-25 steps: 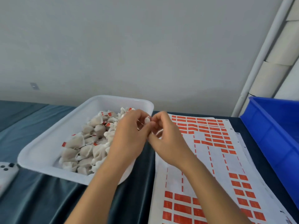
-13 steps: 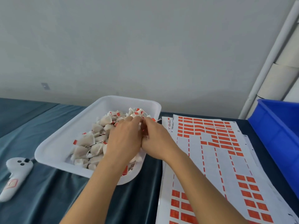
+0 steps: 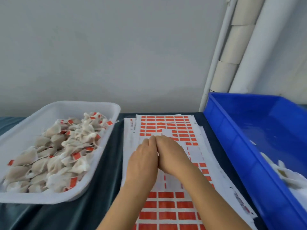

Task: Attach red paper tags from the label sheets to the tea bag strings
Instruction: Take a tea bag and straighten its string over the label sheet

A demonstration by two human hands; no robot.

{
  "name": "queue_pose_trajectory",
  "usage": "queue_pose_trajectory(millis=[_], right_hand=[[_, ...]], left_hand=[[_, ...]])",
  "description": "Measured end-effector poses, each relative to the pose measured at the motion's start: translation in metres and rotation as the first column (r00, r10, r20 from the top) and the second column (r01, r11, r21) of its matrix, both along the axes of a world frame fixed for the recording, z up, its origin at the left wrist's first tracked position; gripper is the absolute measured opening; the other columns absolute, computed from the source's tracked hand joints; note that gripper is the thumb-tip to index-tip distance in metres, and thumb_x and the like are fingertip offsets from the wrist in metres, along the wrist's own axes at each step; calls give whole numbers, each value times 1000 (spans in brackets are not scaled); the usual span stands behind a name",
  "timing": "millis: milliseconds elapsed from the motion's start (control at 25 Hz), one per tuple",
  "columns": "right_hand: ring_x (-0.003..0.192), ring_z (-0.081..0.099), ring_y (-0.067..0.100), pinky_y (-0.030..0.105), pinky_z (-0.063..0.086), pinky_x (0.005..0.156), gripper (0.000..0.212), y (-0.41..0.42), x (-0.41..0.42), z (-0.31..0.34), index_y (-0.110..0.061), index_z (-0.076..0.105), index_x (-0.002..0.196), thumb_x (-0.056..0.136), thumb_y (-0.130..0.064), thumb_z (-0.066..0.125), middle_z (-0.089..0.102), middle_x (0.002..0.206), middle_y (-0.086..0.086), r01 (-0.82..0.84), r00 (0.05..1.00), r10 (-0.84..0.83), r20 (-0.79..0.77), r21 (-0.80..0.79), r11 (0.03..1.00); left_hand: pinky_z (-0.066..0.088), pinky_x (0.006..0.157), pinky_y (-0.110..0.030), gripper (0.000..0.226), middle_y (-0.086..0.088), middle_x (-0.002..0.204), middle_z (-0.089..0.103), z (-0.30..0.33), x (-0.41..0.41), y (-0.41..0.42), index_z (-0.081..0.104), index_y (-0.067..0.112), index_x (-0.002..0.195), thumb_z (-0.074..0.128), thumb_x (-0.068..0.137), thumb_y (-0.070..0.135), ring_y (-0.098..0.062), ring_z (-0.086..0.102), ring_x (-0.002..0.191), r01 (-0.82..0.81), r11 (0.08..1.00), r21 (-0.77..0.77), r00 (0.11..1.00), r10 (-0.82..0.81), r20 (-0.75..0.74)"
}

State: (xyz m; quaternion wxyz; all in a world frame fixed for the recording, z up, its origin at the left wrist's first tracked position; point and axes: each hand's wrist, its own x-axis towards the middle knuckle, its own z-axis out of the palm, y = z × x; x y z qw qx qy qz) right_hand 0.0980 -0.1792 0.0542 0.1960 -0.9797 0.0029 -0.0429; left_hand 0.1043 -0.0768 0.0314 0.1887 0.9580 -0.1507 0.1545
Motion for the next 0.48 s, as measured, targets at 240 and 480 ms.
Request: queue_pose_trajectory(millis=[240, 480], right_hand=[[103, 54, 21, 35, 48, 91, 28, -50, -39, -29, -16, 58, 125, 99, -16, 65, 53, 121, 6, 80, 992, -96, -79, -189, 979], [87, 59, 18, 32, 48, 78, 8, -77, -29, -8, -22, 57, 105, 99, -24, 62, 62, 105, 3, 47, 993, -71, -98, -225, 973]], left_hand=[[45, 105, -31, 40, 6, 132, 57, -58, -23, -56, 49, 30, 135, 60, 98, 43, -15, 52, 119, 173, 965, 197, 985, -168, -41], [53, 92, -30, 25, 9, 112, 65, -54, -18, -58, 60, 30, 120, 53, 101, 43, -12, 58, 95, 169, 963, 209, 985, -175, 9]])
